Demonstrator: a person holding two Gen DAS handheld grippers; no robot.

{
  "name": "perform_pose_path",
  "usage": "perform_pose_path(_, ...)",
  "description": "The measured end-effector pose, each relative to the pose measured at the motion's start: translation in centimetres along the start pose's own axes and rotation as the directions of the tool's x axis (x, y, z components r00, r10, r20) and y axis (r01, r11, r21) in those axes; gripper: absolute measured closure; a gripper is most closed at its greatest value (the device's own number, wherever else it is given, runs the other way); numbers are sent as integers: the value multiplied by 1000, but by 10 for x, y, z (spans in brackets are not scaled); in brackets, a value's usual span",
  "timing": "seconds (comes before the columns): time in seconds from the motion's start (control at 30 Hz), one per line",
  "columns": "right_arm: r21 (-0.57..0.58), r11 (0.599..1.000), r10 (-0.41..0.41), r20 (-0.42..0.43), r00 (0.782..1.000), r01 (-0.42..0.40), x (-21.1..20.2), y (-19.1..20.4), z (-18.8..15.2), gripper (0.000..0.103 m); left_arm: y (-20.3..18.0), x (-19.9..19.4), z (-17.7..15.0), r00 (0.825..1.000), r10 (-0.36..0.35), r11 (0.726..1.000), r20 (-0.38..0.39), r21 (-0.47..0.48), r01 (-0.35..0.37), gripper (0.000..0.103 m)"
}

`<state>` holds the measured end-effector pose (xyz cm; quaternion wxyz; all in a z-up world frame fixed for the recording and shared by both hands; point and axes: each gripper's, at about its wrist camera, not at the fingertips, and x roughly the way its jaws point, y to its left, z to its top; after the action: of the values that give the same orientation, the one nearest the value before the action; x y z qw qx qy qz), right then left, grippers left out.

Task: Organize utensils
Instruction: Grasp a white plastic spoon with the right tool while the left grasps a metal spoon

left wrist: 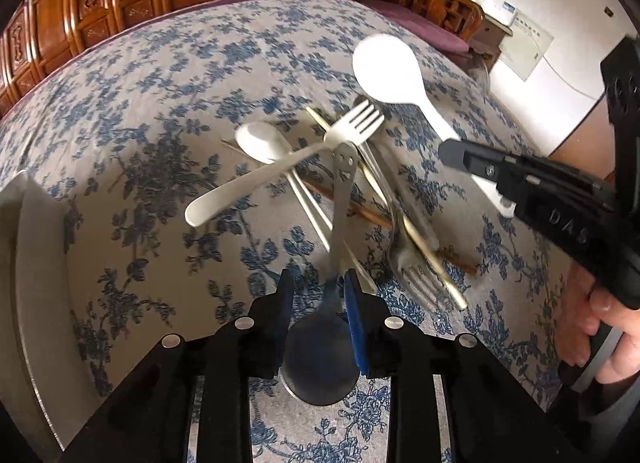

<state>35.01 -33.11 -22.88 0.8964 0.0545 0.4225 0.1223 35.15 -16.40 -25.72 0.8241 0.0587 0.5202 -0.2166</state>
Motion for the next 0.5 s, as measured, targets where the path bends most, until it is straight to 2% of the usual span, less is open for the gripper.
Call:
perform_pose_path(0.13, 1, 1000, 5, 8, 1000, -5, -2, 0, 1, 98, -4, 2, 0, 999, 49, 998, 8, 43, -50, 82)
perform_pose_path(0.2, 4, 1000, 9, 12, 1000, -9, -4, 0, 1, 98, -7, 3, 0, 995, 97, 993, 5, 72, -98, 92)
perform_pose_path(0.5, -1, 1000, 16, 17, 1000, -16, -7, 3, 1, 98, -9, 9, 12, 992, 125, 989, 2, 75, -124, 92)
